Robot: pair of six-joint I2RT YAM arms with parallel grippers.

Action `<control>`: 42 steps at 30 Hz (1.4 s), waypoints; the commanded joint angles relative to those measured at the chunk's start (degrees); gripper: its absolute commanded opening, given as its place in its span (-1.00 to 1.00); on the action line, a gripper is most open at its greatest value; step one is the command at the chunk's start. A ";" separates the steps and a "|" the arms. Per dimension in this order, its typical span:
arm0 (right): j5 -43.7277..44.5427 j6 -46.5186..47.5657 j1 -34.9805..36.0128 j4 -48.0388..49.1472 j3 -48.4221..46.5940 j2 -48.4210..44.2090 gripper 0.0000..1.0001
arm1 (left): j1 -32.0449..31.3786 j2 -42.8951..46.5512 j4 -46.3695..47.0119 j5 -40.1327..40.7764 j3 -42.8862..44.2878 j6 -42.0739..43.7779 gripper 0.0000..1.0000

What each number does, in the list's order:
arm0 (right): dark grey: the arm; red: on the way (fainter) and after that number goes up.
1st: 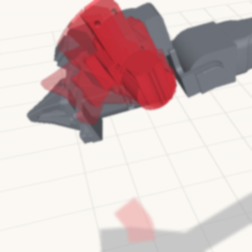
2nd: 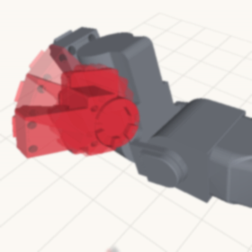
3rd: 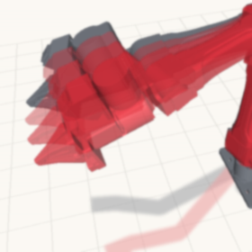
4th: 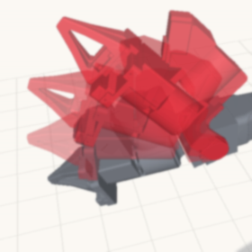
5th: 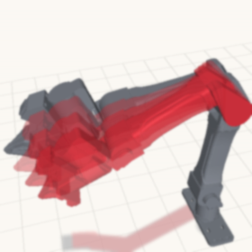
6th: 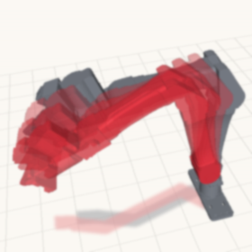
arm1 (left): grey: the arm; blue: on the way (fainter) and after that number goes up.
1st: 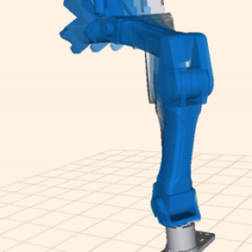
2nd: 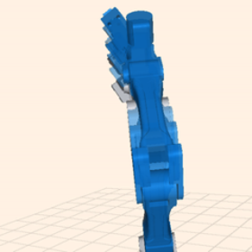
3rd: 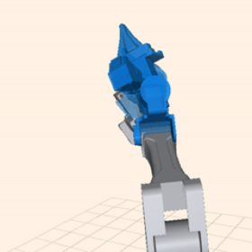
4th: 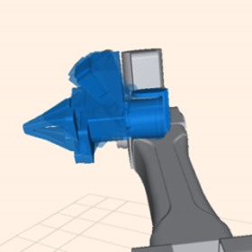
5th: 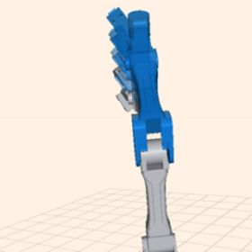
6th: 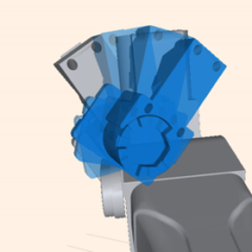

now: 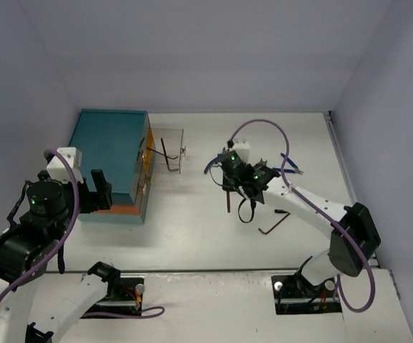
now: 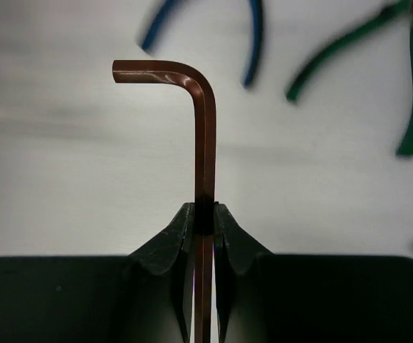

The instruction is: Sort the tools into containers

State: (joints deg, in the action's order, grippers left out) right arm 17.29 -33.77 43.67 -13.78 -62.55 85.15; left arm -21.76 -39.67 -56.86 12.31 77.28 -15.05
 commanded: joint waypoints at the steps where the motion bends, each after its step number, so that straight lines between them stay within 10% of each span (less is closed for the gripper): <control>1: -0.59 17.03 0.36 4.77 -20.09 1.53 -1.00 | -0.31 -1.64 2.53 0.33 1.20 0.27 0.63; 9: -16.50 28.61 0.19 5.27 -53.62 24.12 -1.00 | -0.22 -2.00 2.37 -0.33 2.61 -0.10 0.63; 18: -22.17 26.78 0.79 8.76 -71.01 41.20 -1.00 | -0.30 -1.03 2.19 0.16 2.46 -1.29 0.63; 42: -12.68 23.11 0.63 17.99 -46.17 33.42 -0.99 | -0.29 -0.58 2.28 0.44 0.60 -1.30 0.63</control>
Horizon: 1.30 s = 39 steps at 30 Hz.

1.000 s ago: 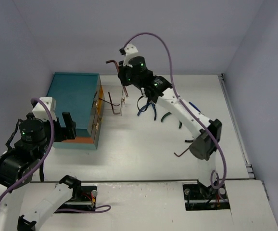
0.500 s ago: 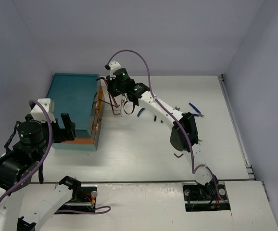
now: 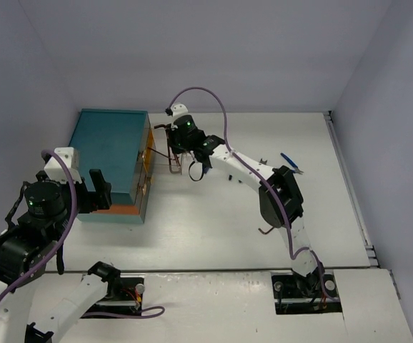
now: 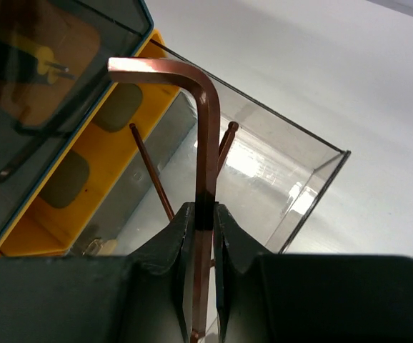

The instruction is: Sort the tools into containers

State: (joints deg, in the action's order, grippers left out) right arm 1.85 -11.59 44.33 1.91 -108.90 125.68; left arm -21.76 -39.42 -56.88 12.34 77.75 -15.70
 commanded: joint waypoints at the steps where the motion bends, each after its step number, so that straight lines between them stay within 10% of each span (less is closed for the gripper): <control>1: 2.45 1.31 -0.04 2.23 0.18 -7.11 -0.91 | -0.22 -0.83 2.30 0.41 0.11 -0.64 0.62; 6: -0.49 2.12 -0.03 2.22 -1.07 -5.88 -0.24 | -0.22 -0.75 2.30 0.58 -0.23 -0.37 0.63; 13: 0.85 2.17 0.14 2.16 -0.28 -9.22 -0.09 | -0.30 -0.75 2.30 0.94 0.42 -0.12 0.63; 19: 19.29 -11.18 -2.99 0.26 19.53 -24.55 0.10 | -0.22 -0.75 2.30 1.13 1.73 0.22 0.62; 23: 19.72 -23.65 -10.37 -5.89 36.07 -37.70 0.78 | -0.30 -1.00 2.30 -0.33 2.37 0.05 0.62; 39: 19.22 -46.41 -19.52 -23.13 74.27 -58.78 0.36 | -0.65 -0.48 2.30 -4.48 3.85 0.14 0.63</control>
State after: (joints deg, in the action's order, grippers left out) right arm 21.14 -50.80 26.26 -19.81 -36.28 67.88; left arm -22.10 -39.40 -56.97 9.48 79.83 -15.64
